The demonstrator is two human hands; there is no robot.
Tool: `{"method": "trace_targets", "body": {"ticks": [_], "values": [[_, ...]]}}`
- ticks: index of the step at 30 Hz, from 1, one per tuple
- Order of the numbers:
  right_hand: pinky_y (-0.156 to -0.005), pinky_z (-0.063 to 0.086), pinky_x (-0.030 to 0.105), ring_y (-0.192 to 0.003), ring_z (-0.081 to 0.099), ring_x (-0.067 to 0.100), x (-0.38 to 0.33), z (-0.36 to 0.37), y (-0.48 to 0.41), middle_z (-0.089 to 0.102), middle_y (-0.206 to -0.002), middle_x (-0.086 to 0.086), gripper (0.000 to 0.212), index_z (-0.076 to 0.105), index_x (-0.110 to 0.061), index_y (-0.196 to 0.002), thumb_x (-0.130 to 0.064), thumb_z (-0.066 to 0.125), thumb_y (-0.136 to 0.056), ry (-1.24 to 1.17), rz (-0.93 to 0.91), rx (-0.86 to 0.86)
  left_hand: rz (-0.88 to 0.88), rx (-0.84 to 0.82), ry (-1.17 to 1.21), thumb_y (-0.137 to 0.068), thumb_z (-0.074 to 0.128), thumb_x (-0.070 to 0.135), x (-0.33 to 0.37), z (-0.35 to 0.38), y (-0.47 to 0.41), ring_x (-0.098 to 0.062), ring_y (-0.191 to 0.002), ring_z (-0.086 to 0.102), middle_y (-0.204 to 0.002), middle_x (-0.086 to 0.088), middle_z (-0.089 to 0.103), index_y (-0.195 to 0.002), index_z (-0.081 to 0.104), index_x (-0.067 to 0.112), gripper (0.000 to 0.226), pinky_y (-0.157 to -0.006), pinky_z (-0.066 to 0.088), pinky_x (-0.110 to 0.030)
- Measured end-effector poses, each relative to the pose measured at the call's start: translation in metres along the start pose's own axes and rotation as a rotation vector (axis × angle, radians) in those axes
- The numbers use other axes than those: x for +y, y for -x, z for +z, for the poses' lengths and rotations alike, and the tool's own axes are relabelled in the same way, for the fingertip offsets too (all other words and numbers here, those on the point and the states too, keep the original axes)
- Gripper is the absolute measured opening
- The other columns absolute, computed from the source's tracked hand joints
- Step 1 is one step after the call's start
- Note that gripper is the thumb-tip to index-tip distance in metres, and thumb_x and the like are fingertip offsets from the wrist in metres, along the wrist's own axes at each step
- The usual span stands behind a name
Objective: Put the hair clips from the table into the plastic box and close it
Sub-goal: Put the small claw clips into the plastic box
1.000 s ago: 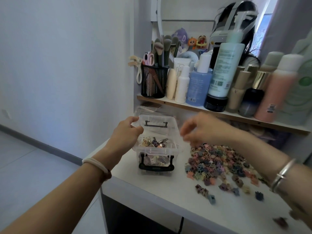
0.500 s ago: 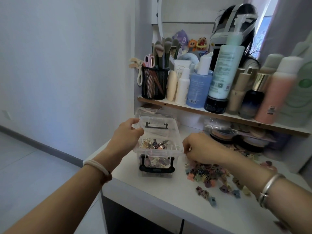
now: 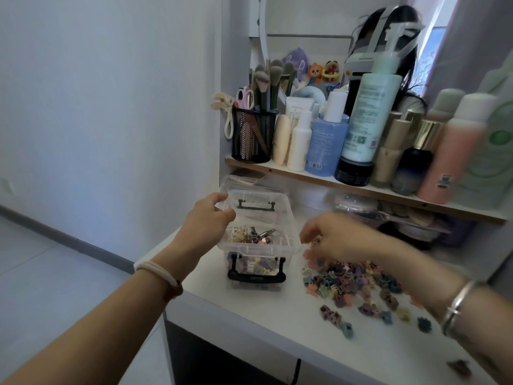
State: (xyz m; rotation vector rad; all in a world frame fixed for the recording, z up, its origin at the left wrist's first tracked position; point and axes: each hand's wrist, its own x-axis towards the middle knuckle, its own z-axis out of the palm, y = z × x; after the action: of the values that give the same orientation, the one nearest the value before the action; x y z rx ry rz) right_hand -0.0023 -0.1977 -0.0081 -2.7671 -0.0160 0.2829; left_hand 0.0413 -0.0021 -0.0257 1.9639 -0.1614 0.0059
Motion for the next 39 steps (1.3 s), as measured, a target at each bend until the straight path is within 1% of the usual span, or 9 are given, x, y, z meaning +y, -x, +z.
{"method": "trace_targets", "body": {"ticks": [3, 6, 11, 13, 17, 21, 24, 32, 39], "values": [[-0.073, 0.038, 0.020, -0.102, 0.054, 0.020, 0.001, 0.018, -0.006, 0.060, -0.110, 0.003, 0.024, 0.062, -0.016, -0.107, -0.008, 0.052, -0.086, 0.272, -0.040, 0.013, 0.006, 0.000, 0.008, -0.092, 0.046, 0.012, -0.001, 0.000, -0.001, -0.023, -0.089, 0.050, -0.100, -0.009, 0.052, -0.137, 0.041, 0.015, 0.045, -0.085, 0.041, -0.035], [-0.051, 0.025, 0.017, -0.081, 0.044, 0.020, -0.005, 0.021, -0.009, 0.041, -0.070, -0.006, 0.035, 0.039, -0.025, -0.060, -0.004, 0.045, -0.087, 0.342, -0.074, 0.047, 0.004, 0.001, 0.006, -0.092, 0.047, 0.012, -0.002, 0.000, -0.002, -0.023, -0.089, 0.050, -0.099, -0.008, 0.052, -0.137, 0.041, 0.015, 0.045, -0.087, 0.042, -0.036], [-0.057, 0.034, 0.012, -0.080, 0.050, 0.014, 0.004, 0.025, -0.015, 0.056, -0.086, -0.003, 0.018, 0.060, -0.017, -0.079, -0.003, 0.052, -0.086, 0.289, -0.105, 0.079, -0.004, -0.003, 0.009, -0.092, 0.047, 0.012, -0.002, 0.000, -0.002, -0.024, -0.088, 0.051, -0.097, -0.008, 0.052, -0.136, 0.042, 0.014, 0.045, -0.082, 0.040, -0.033], [-0.071, 0.040, 0.015, -0.080, 0.052, 0.007, 0.003, 0.018, -0.013, 0.060, -0.096, -0.006, 0.018, 0.066, -0.015, -0.097, -0.004, 0.057, -0.086, 0.171, -0.107, 0.178, -0.002, -0.004, 0.010, -0.092, 0.047, 0.012, -0.002, 0.000, -0.001, -0.024, -0.088, 0.050, -0.097, -0.008, 0.052, -0.136, 0.042, 0.014, 0.045, -0.082, 0.040, -0.033], [-0.072, 0.049, 0.014, -0.074, 0.055, -0.001, -0.024, -0.021, 0.000, 0.060, -0.083, -0.012, 0.014, 0.063, -0.023, -0.083, -0.009, 0.066, -0.082, -0.378, -0.276, 0.485, -0.004, -0.005, 0.006, -0.092, 0.047, 0.011, -0.002, 0.000, -0.002, -0.023, -0.089, 0.050, -0.099, -0.009, 0.052, -0.137, 0.042, 0.014, 0.045, -0.087, 0.042, -0.037], [-0.079, 0.054, 0.018, -0.084, 0.066, 0.008, -0.044, -0.030, 0.001, 0.066, -0.090, -0.009, 0.016, 0.068, -0.018, -0.097, -0.014, 0.067, -0.082, -0.489, -0.372, 0.329, -0.009, -0.007, 0.008, -0.092, 0.047, 0.011, -0.001, 0.000, -0.002, -0.024, -0.087, 0.051, -0.097, -0.008, 0.053, -0.136, 0.042, 0.014, 0.045, -0.086, 0.043, -0.037], [-0.076, 0.057, 0.027, -0.071, 0.065, 0.011, -0.035, -0.027, -0.002, 0.063, -0.079, -0.009, 0.013, 0.065, -0.017, -0.095, -0.008, 0.059, -0.087, -0.454, -0.279, 0.440, -0.003, -0.012, 0.000, -0.092, 0.047, 0.011, -0.001, 0.000, -0.001, -0.025, -0.088, 0.051, -0.099, -0.010, 0.053, -0.136, 0.042, 0.013, 0.045, -0.085, 0.042, -0.036], [-0.055, 0.036, 0.020, -0.063, 0.049, 0.005, -0.001, 0.017, -0.007, 0.054, -0.070, -0.008, 0.020, 0.059, -0.019, -0.078, -0.037, 0.060, -0.086, 0.151, -0.038, 0.026, -0.014, -0.009, -0.011, -0.092, 0.047, 0.010, 0.001, 0.000, 0.000, -0.039, -0.103, 0.056, -0.119, -0.023, 0.055, -0.136, 0.042, 0.013, 0.045, -0.095, 0.043, -0.045], [-0.062, 0.039, 0.019, -0.077, 0.052, 0.013, -0.010, 0.023, -0.007, 0.063, -0.086, 0.002, 0.005, 0.067, -0.011, -0.085, -0.013, 0.065, -0.082, 0.218, -0.081, 0.023, -0.020, -0.002, -0.013, -0.092, 0.047, 0.010, 0.001, 0.001, 0.000, -0.039, -0.109, 0.056, -0.120, -0.021, 0.056, -0.136, 0.043, 0.013, 0.045, -0.094, 0.044, -0.044]]}}
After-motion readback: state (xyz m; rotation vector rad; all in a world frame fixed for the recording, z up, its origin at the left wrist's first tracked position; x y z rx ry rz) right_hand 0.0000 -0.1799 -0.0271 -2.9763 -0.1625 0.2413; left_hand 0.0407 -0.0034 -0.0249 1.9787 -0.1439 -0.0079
